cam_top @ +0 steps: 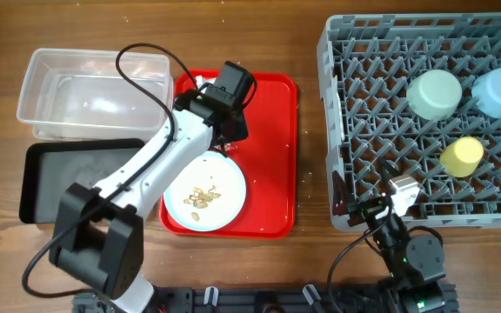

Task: Sort waste into correct bins and load items into the dishwasher rack
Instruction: 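Reach the left gripper to the red wrapper on the tray and grasp, then carry the red wrapper to the clear plastic bin and release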

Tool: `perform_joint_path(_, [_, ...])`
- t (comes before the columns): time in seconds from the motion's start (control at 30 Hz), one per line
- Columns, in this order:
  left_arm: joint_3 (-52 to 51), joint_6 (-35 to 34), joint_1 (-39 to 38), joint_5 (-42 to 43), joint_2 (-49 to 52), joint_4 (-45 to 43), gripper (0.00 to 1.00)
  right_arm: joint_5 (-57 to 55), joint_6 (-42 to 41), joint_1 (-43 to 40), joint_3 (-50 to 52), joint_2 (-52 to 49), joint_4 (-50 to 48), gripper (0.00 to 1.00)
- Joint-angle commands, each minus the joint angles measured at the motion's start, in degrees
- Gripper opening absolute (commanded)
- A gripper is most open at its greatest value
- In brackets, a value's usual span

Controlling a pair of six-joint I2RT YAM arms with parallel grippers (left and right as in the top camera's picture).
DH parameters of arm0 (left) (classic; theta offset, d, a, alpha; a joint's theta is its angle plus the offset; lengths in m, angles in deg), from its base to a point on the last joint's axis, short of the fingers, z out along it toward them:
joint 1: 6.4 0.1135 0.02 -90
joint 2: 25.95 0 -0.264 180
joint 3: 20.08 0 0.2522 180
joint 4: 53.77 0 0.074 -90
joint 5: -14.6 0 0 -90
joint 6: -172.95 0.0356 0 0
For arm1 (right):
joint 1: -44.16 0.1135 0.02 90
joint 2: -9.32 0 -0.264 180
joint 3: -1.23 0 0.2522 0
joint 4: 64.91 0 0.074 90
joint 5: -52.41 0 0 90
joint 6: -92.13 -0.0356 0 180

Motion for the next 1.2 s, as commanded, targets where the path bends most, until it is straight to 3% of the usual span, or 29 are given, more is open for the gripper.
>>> perform_joint_path(0.0, [0.1, -0.4, -0.2, -1.4, 4.7, -3.2, 0.53, -0.7, -0.7, -0.1, 0.2, 0.5, -0.3, 1.0])
perform_joint_path(0.13, [0.1, -0.4, -0.2, -4.7, 8.9, -6.5, 0.64, -0.7, -0.7, -0.1, 0.2, 0.5, -0.3, 1.0])
perform_joint_path(0.23, [0.1, -0.4, -0.1, -6.1, 11.4, -8.2, 0.64, -0.7, -0.7, -0.1, 0.2, 0.5, -0.3, 1.0])
perform_joint_path(0.37, [0.1, -0.4, -0.1, -3.9, 13.4, -9.6, 0.58, -0.7, -0.7, -0.1, 0.2, 0.5, -0.3, 1.0])
perform_joint_path(0.47, [0.1, -0.4, -0.1, -3.7, 13.4, -10.0, 0.46, -0.7, -0.7, -0.1, 0.2, 0.5, -0.3, 1.0])
perform_joint_path(0.57, [0.1, -0.4, -0.6, -3.1, 13.4, -10.9, 0.18, -0.7, -0.7, -0.1, 0.2, 0.5, -0.3, 1.0])
perform_joint_path(0.6, [0.1, -0.4, -0.6, -2.6, 13.4, -11.1, 0.04, -0.7, -0.7, -0.1, 0.2, 0.5, -0.3, 1.0])
perform_joint_path(0.93, [0.1, -0.4, -0.6, 1.2, 6.6, -10.0, 0.04, -0.7, -0.7, -0.1, 0.2, 0.6, -0.3, 1.0])
perform_joint_path(1.17, [0.1, -0.4, 1.0, 1.2, -1.0, -3.1, 0.04, -0.7, -0.7, -0.1, 0.2, 0.5, -0.3, 1.0])
